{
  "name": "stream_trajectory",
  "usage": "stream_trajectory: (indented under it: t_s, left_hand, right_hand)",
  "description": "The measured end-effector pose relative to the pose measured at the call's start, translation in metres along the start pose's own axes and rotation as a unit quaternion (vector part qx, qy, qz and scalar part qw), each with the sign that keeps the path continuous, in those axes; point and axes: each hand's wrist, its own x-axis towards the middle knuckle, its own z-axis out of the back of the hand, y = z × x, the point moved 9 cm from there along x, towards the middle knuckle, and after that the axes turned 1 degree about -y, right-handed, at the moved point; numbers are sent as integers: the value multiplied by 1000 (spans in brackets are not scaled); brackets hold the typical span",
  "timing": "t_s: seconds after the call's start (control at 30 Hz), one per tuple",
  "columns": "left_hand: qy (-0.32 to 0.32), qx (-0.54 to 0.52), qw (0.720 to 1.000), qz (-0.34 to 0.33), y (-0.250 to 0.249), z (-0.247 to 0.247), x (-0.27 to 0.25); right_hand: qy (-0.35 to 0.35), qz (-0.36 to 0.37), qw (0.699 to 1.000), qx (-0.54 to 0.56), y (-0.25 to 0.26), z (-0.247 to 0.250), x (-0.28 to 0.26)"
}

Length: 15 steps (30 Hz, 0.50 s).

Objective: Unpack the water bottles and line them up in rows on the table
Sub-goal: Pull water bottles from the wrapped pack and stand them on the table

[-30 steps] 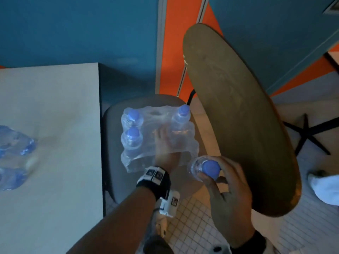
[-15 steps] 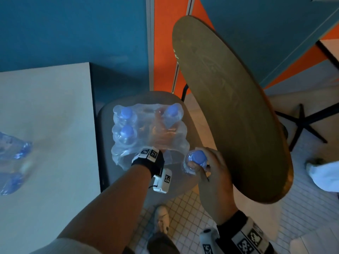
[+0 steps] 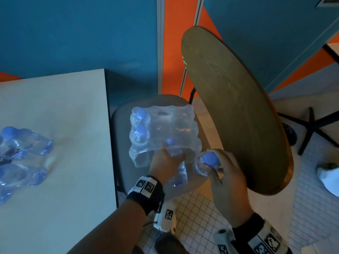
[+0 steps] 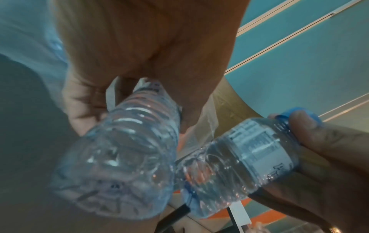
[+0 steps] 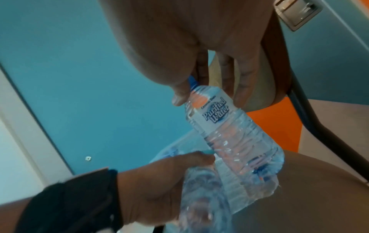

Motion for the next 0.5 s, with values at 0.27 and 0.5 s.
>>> stream_trajectory:
  t_s: [0.27, 0.5]
  left_hand:
    - [-3, -55, 998, -30, 77, 110, -131]
    - [-235, -31, 970, -45, 148, 286, -195]
  right_hand:
    - [171, 88, 981, 36, 58, -51, -20]
    - [257, 188, 944, 82, 158, -203, -15]
